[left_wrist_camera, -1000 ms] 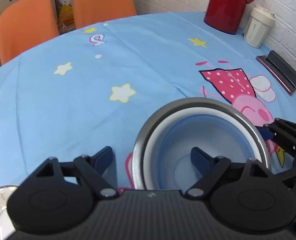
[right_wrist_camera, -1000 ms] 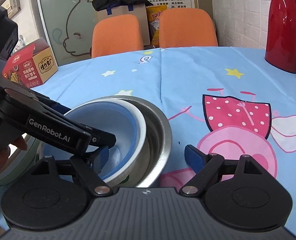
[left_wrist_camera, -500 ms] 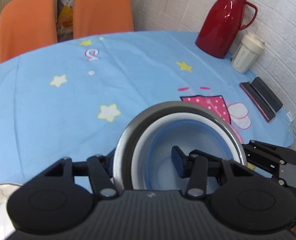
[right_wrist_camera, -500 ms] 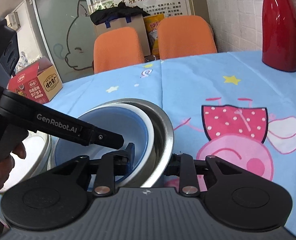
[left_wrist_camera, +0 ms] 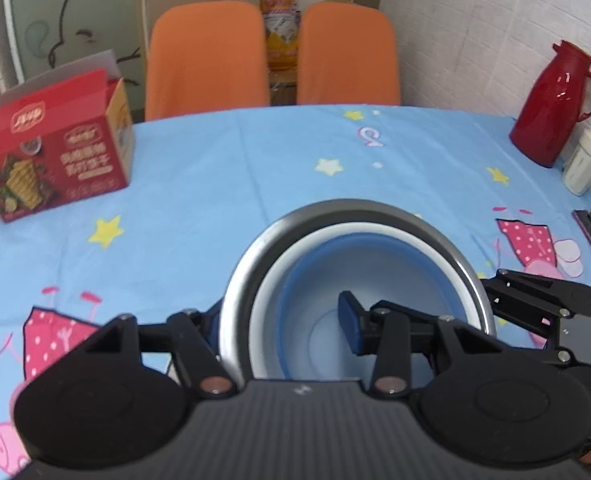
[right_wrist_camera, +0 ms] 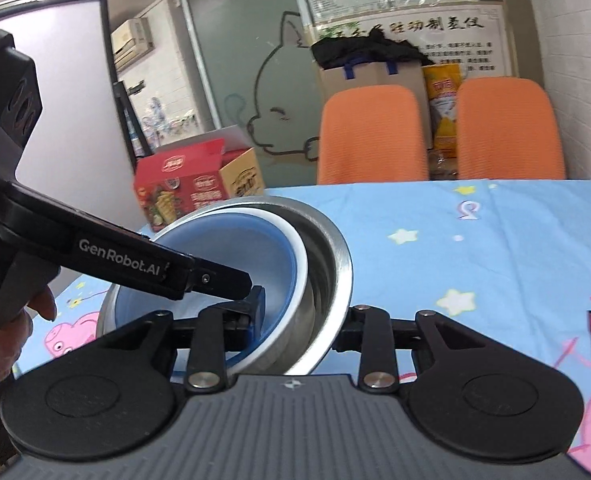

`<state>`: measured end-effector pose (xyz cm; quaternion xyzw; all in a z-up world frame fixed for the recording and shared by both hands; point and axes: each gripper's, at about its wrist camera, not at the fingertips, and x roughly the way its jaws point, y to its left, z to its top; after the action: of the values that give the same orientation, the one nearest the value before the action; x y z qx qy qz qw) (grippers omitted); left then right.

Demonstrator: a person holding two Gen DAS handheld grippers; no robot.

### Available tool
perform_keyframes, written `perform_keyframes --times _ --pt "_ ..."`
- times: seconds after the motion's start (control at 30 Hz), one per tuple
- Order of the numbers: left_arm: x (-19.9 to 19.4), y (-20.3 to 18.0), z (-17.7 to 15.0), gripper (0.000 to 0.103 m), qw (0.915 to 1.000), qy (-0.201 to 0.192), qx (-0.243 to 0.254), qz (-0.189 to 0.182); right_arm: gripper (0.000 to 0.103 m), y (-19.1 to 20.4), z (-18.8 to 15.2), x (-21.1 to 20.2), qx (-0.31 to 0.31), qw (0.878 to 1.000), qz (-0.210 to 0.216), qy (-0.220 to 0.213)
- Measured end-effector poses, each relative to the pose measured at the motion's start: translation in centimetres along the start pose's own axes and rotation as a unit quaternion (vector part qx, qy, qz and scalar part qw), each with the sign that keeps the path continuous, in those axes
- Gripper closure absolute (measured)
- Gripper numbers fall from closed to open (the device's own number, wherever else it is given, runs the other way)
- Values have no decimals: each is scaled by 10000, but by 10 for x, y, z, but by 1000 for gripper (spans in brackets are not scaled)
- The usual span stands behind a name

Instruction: Organize plates and bowls

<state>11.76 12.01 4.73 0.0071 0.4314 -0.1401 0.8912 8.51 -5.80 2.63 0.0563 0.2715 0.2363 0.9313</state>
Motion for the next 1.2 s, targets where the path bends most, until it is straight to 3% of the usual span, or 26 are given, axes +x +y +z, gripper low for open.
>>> perform_keyframes --times 0.1,0.23,0.5,0.57,0.7,0.73,0.83,0.9,0.97,1.07,1.2 --pt "7 19 -19 60 9996 183 -228 34 45 14 -11 16 12 9991 271 317" --pt "18 31 -31 60 9988 295 -402 -34 44 26 -23 27 -33 9973 324 660" --pt "27 39 -39 60 9980 321 -515 -152 43 31 -29 36 -105 9959 267 859" --pt "27 36 -40 58 9989 225 -402 -76 42 29 -32 38 -54 9955 267 908" --pt "20 27 -40 30 9996 -87 -191 195 36 27 -33 38 25 9952 401 892" --pt "15 27 -39 28 9993 -230 -156 236 37 26 -33 37 39 9948 439 918" --pt "-6 29 -33 27 9966 -741 -131 324 30 17 -30 30 229 9948 503 859" --pt "-18 31 -26 27 9937 -1039 -171 380 28 5 -25 17 347 9969 405 581" --pt "-25 32 -16 27 9912 -1242 -231 396 13 -10 -19 4 504 9980 207 326" --pt "-27 29 -3 27 9880 -1447 -346 411 0 -31 -12 -11 524 9984 -214 26" --pt "-20 18 2 27 9851 -1586 -596 296 0 -65 -13 -28 704 9947 -726 -201"
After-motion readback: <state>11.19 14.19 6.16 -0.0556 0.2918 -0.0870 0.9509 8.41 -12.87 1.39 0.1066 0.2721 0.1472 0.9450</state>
